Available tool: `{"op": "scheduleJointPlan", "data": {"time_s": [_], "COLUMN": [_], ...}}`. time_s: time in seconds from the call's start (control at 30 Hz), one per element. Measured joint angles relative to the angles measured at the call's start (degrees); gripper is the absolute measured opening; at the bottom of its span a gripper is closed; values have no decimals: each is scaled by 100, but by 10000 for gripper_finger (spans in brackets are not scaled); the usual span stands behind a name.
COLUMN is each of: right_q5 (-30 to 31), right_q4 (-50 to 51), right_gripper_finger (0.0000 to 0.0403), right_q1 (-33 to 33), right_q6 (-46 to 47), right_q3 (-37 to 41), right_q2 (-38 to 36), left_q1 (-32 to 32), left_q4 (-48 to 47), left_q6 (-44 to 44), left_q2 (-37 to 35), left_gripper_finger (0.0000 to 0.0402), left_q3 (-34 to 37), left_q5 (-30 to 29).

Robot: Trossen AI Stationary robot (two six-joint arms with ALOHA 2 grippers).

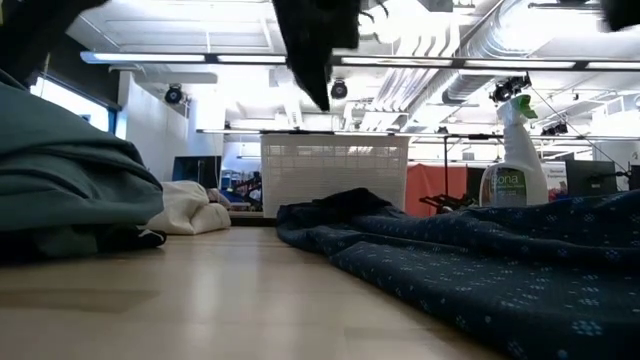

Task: Fold Laundry from Bin
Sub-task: Fold the dark blue polo

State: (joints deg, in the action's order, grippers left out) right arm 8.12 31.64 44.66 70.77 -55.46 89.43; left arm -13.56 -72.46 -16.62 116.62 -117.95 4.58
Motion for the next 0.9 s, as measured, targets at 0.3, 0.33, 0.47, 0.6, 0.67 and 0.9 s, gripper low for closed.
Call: {"op": "scheduleJointPlan", "data": {"time_s": [0.3, 0.33, 0.47, 0.6, 0.67, 0.9], "right_q5": [-266, -331, -459, -673, -1025, -1528], "right_q4": [-1985, -2322, -3062, -3015, -3103, -3262], "right_gripper_finger": [96, 89, 57, 22, 8, 5], "right_q1": [-2143, -2418, -3362, -3884, -3855, -2852], "right_q6": [-2189, -2396, -3040, -3178, -3031, -1752], "right_q3": [1130, 1273, 1619, 1729, 1715, 1656], "right_q2": [35, 35, 54, 312, 436, 535], "left_q1": [425, 461, 550, 518, 490, 594], "left_q4": [27, 18, 39, 207, 352, 774], "left_q6": [909, 967, 1120, 1200, 1209, 1500], "left_q2": [-1198, -1315, -1859, -2394, -2644, -3408], "left_gripper_finger": [0, 0, 0, 0, 0, 0], "left_q3": [927, 1074, 1724, 2492, 2884, 4054], "left_q5": [-150, -228, -573, -726, -722, -678]}}
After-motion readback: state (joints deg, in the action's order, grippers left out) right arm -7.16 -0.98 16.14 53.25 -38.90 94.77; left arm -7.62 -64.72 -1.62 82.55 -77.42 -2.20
